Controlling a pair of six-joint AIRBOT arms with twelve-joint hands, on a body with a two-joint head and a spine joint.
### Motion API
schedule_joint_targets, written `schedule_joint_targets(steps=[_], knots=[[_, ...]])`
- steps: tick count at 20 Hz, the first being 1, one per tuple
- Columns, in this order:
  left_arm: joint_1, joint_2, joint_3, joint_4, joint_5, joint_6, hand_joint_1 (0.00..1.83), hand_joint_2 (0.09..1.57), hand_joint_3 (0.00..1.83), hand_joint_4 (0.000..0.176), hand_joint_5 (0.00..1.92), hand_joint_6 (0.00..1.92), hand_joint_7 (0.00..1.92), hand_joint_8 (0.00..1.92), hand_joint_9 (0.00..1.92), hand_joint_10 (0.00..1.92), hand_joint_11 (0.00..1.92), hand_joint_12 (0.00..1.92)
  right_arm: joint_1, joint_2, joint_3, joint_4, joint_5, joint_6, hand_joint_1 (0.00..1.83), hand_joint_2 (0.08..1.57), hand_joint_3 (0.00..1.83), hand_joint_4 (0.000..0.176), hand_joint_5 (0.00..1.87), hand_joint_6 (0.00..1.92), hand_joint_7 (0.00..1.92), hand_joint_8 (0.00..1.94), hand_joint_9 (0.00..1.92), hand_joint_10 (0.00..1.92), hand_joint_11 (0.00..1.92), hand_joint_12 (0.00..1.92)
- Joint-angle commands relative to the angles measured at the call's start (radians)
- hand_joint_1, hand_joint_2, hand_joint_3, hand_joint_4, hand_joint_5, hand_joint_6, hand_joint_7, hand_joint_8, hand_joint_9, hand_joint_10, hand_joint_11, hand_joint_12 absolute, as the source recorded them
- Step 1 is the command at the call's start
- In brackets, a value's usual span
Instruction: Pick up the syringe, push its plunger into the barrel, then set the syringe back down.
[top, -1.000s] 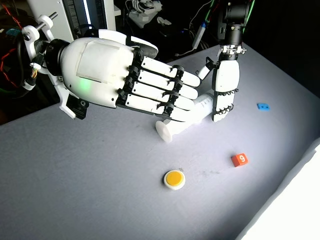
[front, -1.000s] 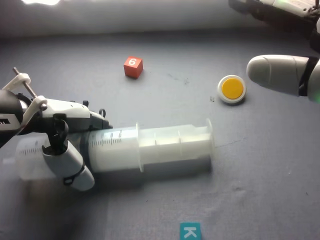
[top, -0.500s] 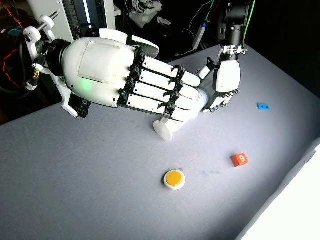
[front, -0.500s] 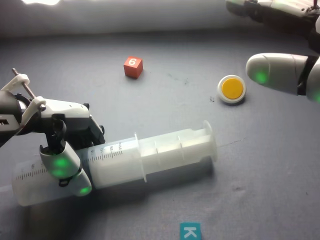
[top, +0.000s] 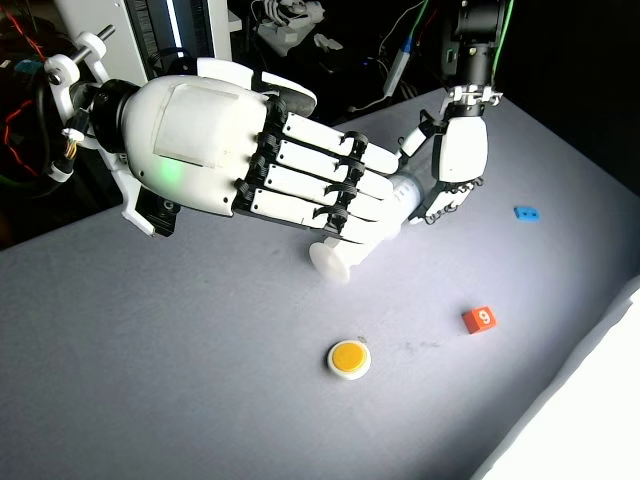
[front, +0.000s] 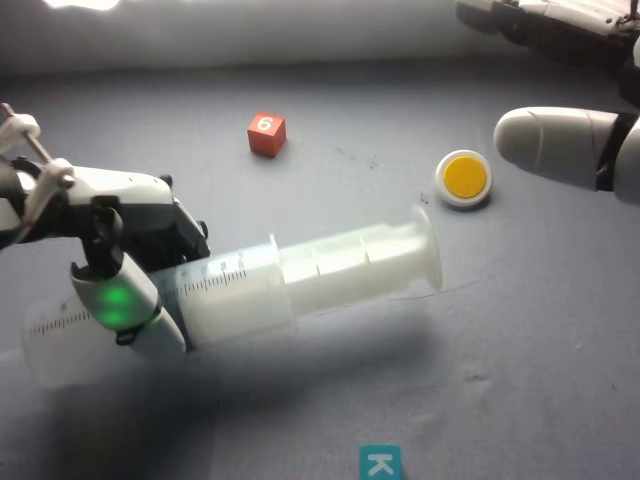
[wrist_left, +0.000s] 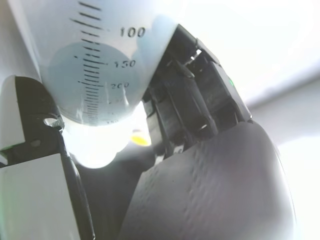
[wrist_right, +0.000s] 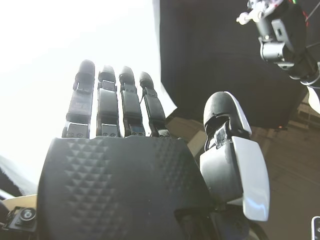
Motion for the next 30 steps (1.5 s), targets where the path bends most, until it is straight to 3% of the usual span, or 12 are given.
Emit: schedule_joint_targets(steps=[1, 4, 5, 7, 12, 17, 30], knots=[[-0.022, 0.016, -0.005, -0.008, -0.085, -0.005, 1.38, 1.08, 0.0, 0.0, 0.96, 1.11, 1.12, 0.77, 0.95, 1.06, 0.78, 1.25, 0.009, 0.001, -0.002, -0.005, 0.133, 0.008, 0.0, 1.3, 0.0, 0.0, 0.09, 0.0, 0.09, 0.0, 0.07, 0.0, 0.0, 0.25], [-0.058, 0.049, -0.017, -0.045, -0.113, -0.004, 1.38, 1.09, 0.0, 0.0, 0.96, 1.11, 1.1, 0.81, 0.93, 1.07, 0.75, 1.28, 0.009, -0.027, -0.002, 0.079, 0.185, 0.032, 0.0, 1.31, 0.0, 0.0, 0.13, 0.01, 0.13, 0.01, 0.1, 0.01, 0.0, 0.36], [-0.07, 0.06, -0.022, -0.05, -0.114, -0.003, 1.38, 1.08, 0.0, 0.0, 0.97, 1.08, 1.11, 0.81, 0.93, 1.07, 0.74, 1.28, 0.009, -0.043, -0.002, 0.136, 0.204, 0.064, 0.0, 1.3, 0.0, 0.0, 0.1, 0.0, 0.1, 0.0, 0.08, 0.0, 0.0, 0.31], [-0.102, 0.079, -0.034, -0.072, -0.126, -0.001, 1.38, 1.08, 0.0, 0.0, 0.97, 1.07, 1.11, 0.82, 0.94, 1.06, 0.74, 1.28, 0.012, -0.066, -0.002, 0.231, 0.219, 0.097, 0.0, 1.29, 0.0, 0.0, 0.0, 0.0, 0.01, 0.0, 0.0, 0.0, 0.0, 0.02], [-0.152, 0.101, -0.037, -0.051, -0.194, 0.006, 1.38, 1.09, 0.0, 0.0, 0.95, 1.09, 1.11, 0.81, 0.92, 1.1, 0.71, 1.33, 0.047, -0.124, -0.002, 0.411, 0.243, 0.189, 0.0, 1.14, 0.0, 0.0, 0.0, 0.0, 0.0, 0.0, 0.0, 0.0, 0.0, 0.0], [-0.204, 0.112, -0.035, -0.075, -0.199, 0.006, 1.38, 1.08, 0.0, 0.0, 0.99, 1.05, 1.13, 0.81, 0.93, 1.06, 0.72, 1.33, 0.045, -0.153, -0.006, 0.414, 0.194, 0.207, 0.0, 1.07, 0.0, 0.0, 0.0, 0.0, 0.0, 0.0, 0.0, 0.0, 0.0, 0.0], [-0.277, 0.121, -0.063, -0.087, -0.186, 0.006, 1.38, 1.09, 0.0, 0.0, 0.96, 1.04, 1.1, 0.88, 0.91, 1.11, 0.69, 1.34, 0.046, -0.31, -0.008, 0.38, 0.228, 0.143, 0.0, 1.11, 0.0, 0.0, 0.0, 0.0, 0.0, 0.0, 0.0, 0.0, 0.0, 0.0]])
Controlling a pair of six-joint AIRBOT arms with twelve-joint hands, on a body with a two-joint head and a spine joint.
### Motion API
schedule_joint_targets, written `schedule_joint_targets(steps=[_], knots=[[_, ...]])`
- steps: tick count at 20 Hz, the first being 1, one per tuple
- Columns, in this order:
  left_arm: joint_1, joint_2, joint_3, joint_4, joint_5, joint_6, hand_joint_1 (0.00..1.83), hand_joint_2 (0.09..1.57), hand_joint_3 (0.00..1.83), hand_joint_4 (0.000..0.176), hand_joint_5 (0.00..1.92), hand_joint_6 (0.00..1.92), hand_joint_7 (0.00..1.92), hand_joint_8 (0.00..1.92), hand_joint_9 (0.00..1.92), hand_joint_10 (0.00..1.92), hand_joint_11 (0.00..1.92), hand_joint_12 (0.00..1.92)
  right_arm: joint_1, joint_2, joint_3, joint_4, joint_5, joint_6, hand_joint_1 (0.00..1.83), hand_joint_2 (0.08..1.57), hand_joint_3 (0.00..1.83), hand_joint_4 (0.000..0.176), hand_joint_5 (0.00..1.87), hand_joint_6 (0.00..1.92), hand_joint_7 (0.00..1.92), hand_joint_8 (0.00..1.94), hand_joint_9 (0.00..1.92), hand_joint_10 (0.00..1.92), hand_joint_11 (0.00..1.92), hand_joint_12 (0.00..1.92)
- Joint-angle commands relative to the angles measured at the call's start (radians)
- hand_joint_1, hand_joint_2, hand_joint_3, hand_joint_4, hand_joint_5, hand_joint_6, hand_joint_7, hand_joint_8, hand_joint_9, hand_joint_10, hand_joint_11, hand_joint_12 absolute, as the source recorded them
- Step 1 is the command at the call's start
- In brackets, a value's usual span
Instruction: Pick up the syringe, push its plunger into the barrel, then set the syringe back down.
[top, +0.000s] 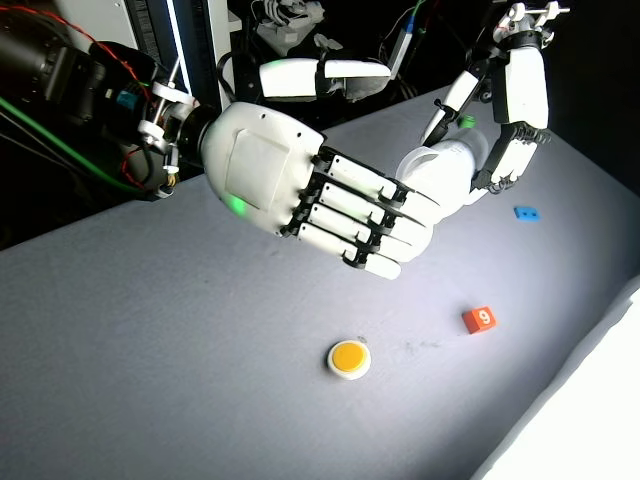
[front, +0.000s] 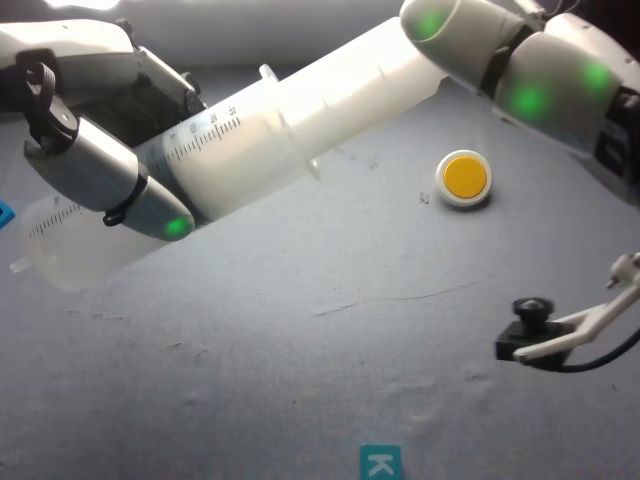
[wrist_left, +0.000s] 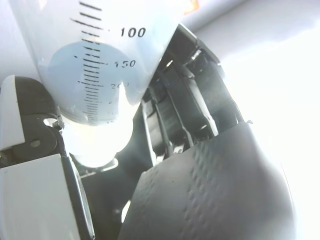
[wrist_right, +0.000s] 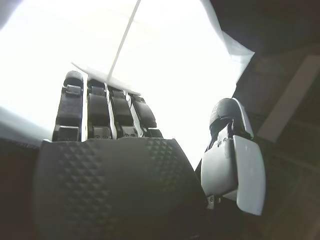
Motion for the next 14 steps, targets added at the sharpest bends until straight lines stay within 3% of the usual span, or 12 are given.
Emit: schedule_joint_targets(steps=[1, 9, 10, 14], knots=[[-0.024, -0.003, -0.009, -0.014, -0.14, -0.02, 1.38, 1.08, 0.0, 0.0, 0.98, 1.04, 1.13, 0.8, 0.93, 1.09, 0.71, 1.34, 0.006, -0.014, -0.005, -0.091, 0.049, -0.002, 0.0, 1.11, 0.0, 0.0, 0.0, 0.0, 0.0, 0.0, 0.0, 0.0, 0.0, 0.0], [-0.027, -0.003, -0.011, -0.005, -0.126, -0.02, 1.38, 1.08, 0.0, 0.0, 0.98, 1.03, 1.12, 0.81, 0.93, 1.1, 0.69, 1.36, -0.043, -0.123, -0.002, -0.102, 0.056, -0.048, 0.0, 1.09, 0.0, 0.0, 0.0, 0.0, 0.0, 0.0, 0.0, 0.0, 0.0, 0.0], [-0.028, -0.003, -0.011, -0.005, -0.124, -0.02, 1.38, 1.08, 0.0, 0.0, 1.0, 0.99, 1.1, 0.9, 0.93, 1.07, 0.71, 1.33, -0.046, -0.136, -0.001, -0.109, 0.058, -0.048, 0.0, 1.1, 0.0, 0.0, 0.0, 0.0, 0.0, 0.0, 0.0, 0.0, 0.0, 0.0], [-0.032, -0.004, -0.011, -0.005, -0.12, -0.02, 1.38, 1.09, 0.0, 0.0, 0.96, 1.09, 1.08, 0.92, 0.93, 1.05, 0.72, 1.3, -0.049, -0.19, 0.003, -0.11, 0.057, -0.06, 0.0, 1.1, 0.0, 0.0, 0.0, 0.0, 0.0, 0.0, 0.0, 0.0, 0.0, 0.0]])
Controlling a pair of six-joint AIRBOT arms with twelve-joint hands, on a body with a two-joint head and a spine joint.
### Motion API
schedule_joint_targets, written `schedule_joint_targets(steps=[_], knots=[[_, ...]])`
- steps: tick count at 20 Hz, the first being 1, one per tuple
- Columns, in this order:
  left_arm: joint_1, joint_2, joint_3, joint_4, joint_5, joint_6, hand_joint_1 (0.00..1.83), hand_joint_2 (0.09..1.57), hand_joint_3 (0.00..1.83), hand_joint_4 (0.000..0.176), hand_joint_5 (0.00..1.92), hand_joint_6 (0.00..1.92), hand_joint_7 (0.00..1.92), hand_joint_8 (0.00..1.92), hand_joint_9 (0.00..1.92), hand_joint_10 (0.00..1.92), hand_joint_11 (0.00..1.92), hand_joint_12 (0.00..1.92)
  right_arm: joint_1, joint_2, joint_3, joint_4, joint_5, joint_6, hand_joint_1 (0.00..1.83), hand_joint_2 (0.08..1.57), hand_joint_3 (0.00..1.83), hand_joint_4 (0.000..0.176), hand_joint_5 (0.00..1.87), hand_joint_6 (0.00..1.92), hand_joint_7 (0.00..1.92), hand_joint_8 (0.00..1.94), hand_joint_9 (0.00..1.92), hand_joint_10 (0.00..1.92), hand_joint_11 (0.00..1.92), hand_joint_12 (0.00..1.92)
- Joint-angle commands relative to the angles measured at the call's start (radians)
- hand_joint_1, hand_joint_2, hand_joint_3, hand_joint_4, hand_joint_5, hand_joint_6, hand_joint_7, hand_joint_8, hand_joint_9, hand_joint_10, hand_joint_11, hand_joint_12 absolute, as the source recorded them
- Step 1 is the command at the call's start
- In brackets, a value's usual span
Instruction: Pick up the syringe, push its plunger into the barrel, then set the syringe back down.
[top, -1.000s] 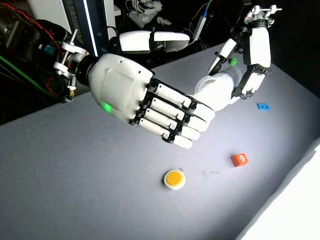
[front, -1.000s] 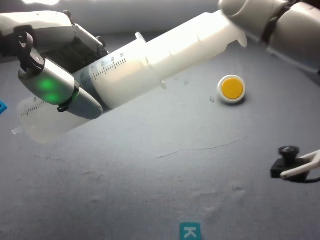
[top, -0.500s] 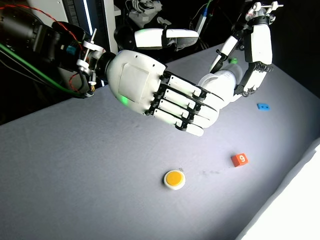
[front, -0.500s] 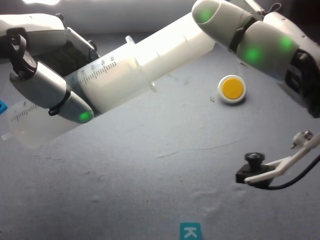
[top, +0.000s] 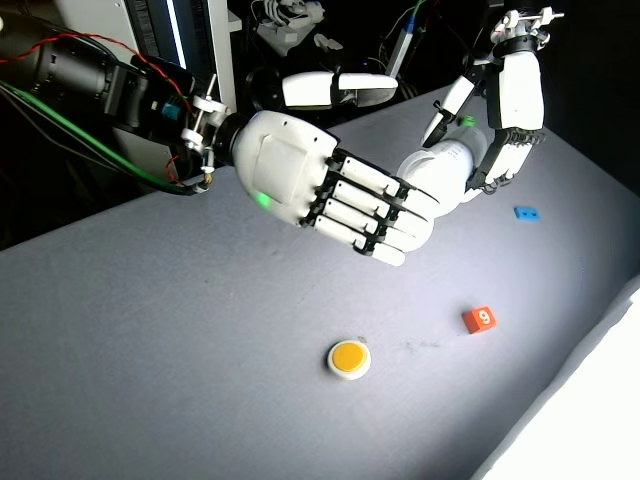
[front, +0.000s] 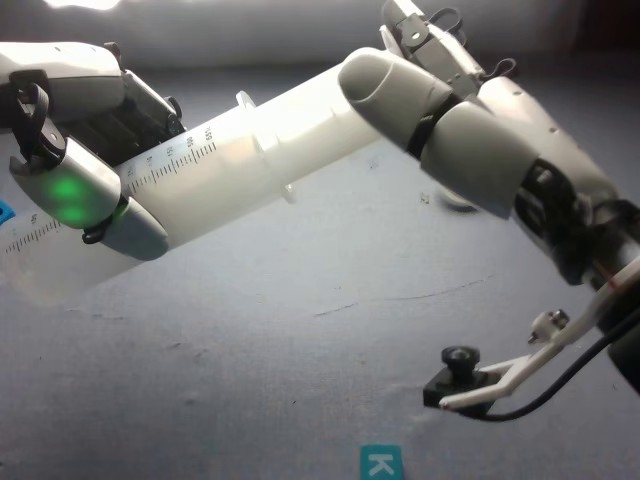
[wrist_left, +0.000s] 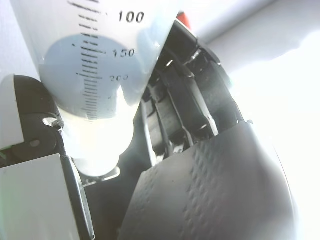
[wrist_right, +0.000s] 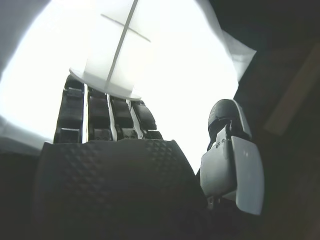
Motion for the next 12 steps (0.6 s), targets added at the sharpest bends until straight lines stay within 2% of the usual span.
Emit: schedule_joint_targets(steps=[1, 3, 4, 9, 12], knots=[[-0.033, -0.006, -0.009, -0.032, -0.18, -0.038, 1.38, 1.09, 0.0, 0.0, 0.96, 1.03, 1.06, 0.99, 0.91, 1.09, 0.71, 1.34, 0.002, -0.029, -0.016, -0.146, -0.035, -0.01, 0.0, 1.1, 0.0, 0.0, 0.0, 0.0, 0.0, 0.0, 0.0, 0.0, 0.0, 0.0], [-0.033, -0.006, -0.008, -0.03, -0.179, -0.038, 1.38, 1.1, 0.0, 0.0, 0.95, 1.04, 1.06, 0.99, 0.9, 1.12, 0.69, 1.37, 0.003, -0.057, -0.016, -0.146, -0.037, -0.022, 0.0, 1.1, 0.0, 0.0, 0.0, 0.0, 0.0, 0.0, 0.0, 0.0, 0.0, 0.0], [-0.034, -0.006, -0.008, -0.029, -0.177, -0.038, 1.38, 1.09, 0.0, 0.0, 0.95, 1.11, 1.08, 0.87, 0.92, 1.1, 0.69, 1.35, 0.004, -0.072, -0.016, -0.146, -0.039, -0.025, 0.0, 1.1, 0.0, 0.0, 0.0, 0.0, 0.0, 0.0, 0.0, 0.0, 0.0, 0.0], [-0.035, -0.007, -0.008, -0.027, -0.175, -0.038, 1.38, 1.1, 0.0, 0.0, 0.94, 1.05, 1.05, 0.98, 0.88, 1.16, 0.67, 1.37, 0.0, -0.134, -0.016, -0.141, -0.054, -0.031, 0.0, 1.11, 0.0, 0.0, 0.0, 0.0, 0.0, 0.0, 0.0, 0.0, 0.0, 0.0], [-0.035, -0.007, -0.007, -0.027, -0.175, -0.038, 1.38, 1.1, 0.0, 0.0, 0.96, 1.02, 1.07, 0.98, 0.91, 1.12, 0.69, 1.35, -0.007, -0.167, -0.015, -0.131, -0.066, -0.031, 0.0, 1.11, 0.0, 0.0, 0.0, 0.0, 0.0, 0.0, 0.0, 0.0, 0.0, 0.0]])
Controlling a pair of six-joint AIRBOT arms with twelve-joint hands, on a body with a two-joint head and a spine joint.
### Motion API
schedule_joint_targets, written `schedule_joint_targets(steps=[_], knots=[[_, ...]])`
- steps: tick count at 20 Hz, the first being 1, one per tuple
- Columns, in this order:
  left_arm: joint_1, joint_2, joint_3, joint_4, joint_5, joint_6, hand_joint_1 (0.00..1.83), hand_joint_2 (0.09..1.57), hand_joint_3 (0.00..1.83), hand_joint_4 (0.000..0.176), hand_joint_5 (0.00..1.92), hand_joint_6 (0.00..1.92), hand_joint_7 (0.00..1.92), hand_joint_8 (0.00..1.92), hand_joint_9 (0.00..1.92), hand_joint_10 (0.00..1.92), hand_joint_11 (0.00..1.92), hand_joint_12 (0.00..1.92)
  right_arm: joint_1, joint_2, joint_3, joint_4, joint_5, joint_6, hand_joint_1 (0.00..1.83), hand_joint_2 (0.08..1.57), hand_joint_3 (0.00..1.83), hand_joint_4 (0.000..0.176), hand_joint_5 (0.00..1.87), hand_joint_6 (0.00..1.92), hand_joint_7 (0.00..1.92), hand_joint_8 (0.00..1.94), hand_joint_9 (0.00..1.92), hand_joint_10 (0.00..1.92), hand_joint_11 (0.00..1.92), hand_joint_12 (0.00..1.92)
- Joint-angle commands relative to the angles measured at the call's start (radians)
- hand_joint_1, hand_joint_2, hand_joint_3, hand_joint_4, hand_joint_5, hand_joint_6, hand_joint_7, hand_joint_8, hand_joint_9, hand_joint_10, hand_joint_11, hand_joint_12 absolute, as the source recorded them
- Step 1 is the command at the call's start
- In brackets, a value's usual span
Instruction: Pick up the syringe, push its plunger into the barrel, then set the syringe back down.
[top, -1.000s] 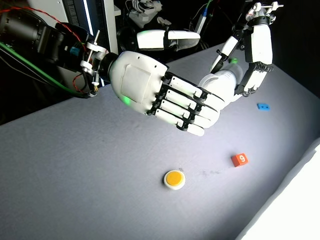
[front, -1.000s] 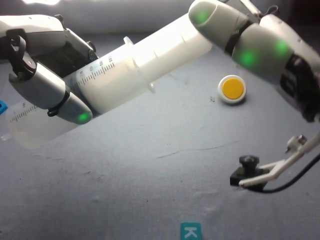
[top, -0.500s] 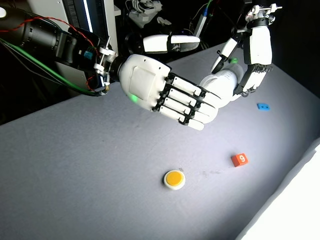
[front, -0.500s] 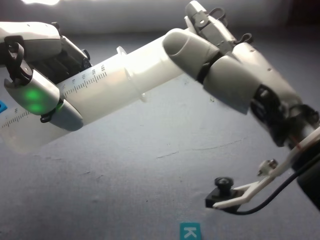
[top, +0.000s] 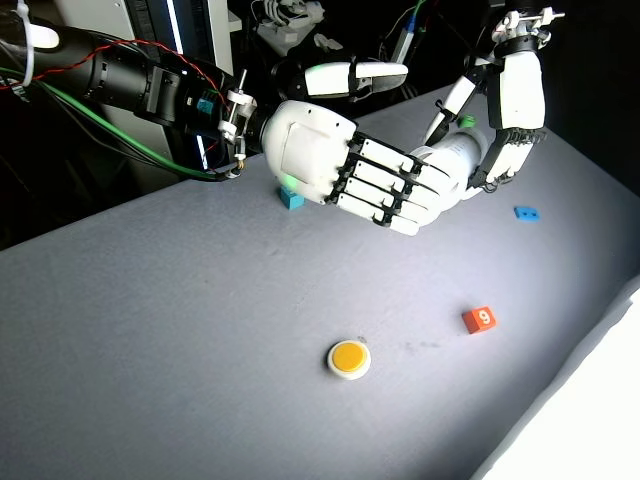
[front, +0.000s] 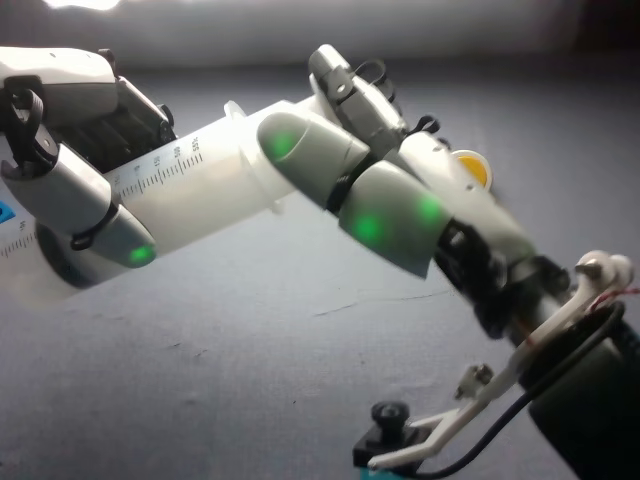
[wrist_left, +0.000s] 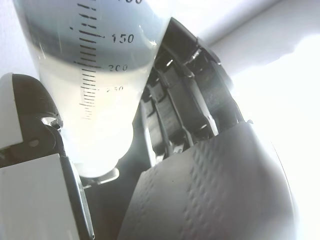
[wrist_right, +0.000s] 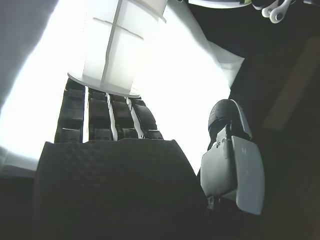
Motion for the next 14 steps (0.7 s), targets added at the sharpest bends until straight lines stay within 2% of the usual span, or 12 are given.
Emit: schedule_joint_targets(steps=[1, 2, 5, 9, 11, 14], knots=[[-0.026, -0.012, -0.007, -0.037, -0.201, -0.059, 1.38, 1.1, 0.0, 0.0, 0.94, 1.09, 1.06, 0.95, 0.89, 1.14, 0.68, 1.36, 0.001, -0.035, -0.019, -0.16, -0.101, 0.009, 0.0, 1.11, 0.0, 0.0, 0.0, 0.0, 0.0, 0.0, 0.0, 0.0, 0.0, 0.0], [-0.026, -0.012, -0.007, -0.037, -0.199, -0.059, 1.38, 1.1, 0.0, 0.0, 0.93, 1.13, 1.05, 0.95, 0.89, 1.12, 0.68, 1.36, 0.001, -0.044, -0.017, -0.16, -0.104, 0.012, 0.0, 1.1, 0.0, 0.0, 0.0, 0.0, 0.0, 0.0, 0.0, 0.0, 0.0, 0.0], [-0.026, -0.012, -0.006, -0.034, -0.199, -0.059, 1.38, 1.1, 0.0, 0.0, 0.93, 1.08, 1.05, 0.98, 0.89, 1.14, 0.68, 1.36, 0.012, -0.076, -0.015, -0.116, -0.137, 0.021, 0.0, 1.11, 0.0, 0.0, 0.0, 0.0, 0.0, 0.0, 0.0, 0.0, 0.0, 0.0], [-0.025, -0.012, -0.005, -0.032, -0.195, -0.059, 1.37, 1.11, 0.0, 0.0, 0.91, 1.18, 1.05, 0.92, 0.89, 1.13, 0.68, 1.35, 0.019, -0.104, -0.011, -0.105, -0.211, 0.048, 0.0, 1.11, 0.0, 0.0, 0.0, 0.0, 0.0, 0.0, 0.0, 0.0, 0.0, 0.0], [-0.025, -0.012, -0.005, -0.031, -0.195, -0.059, 1.38, 1.1, 0.0, 0.0, 0.93, 1.08, 1.05, 0.97, 0.9, 1.14, 0.68, 1.35, 0.017, -0.112, -0.011, -0.104, -0.223, 0.058, 0.0, 1.11, 0.0, 0.0, 0.0, 0.0, 0.0, 0.0, 0.0, 0.0, 0.0, 0.0], [-0.022, -0.012, -0.005, -0.029, -0.194, -0.059, 1.38, 1.1, 0.0, 0.0, 0.93, 1.09, 1.05, 0.96, 0.89, 1.15, 0.68, 1.35, 0.014, -0.103, -0.011, -0.105, -0.204, 0.053, 0.0, 1.11, 0.0, 0.0, 0.0, 0.0, 0.0, 0.0, 0.0, 0.0, 0.0, 0.0]])
